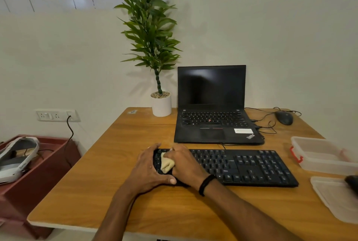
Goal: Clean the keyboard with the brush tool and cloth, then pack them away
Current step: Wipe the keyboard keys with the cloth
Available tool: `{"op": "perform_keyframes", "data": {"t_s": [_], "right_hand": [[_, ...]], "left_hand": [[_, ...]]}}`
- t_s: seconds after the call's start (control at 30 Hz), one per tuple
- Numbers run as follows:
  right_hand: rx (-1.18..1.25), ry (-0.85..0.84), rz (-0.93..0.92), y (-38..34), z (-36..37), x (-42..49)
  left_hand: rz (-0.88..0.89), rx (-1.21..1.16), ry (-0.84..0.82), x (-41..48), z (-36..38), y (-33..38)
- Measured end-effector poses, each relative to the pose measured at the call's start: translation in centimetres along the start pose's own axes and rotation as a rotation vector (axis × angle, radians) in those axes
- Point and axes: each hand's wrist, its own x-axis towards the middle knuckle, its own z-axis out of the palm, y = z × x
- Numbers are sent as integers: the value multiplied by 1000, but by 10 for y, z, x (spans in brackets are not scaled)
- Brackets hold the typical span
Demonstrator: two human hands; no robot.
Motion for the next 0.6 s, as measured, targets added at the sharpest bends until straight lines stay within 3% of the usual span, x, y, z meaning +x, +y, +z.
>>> {"op": "perform_keyframes", "data": {"t_s": [0.33,0.6], "right_hand": [[-210,27,429,51,-45,-34],[-107,4,393,19,-33,-14]], "left_hand": [[-51,-10,-13,0,4,1],[-39,10,-15,0,0,1]]}}
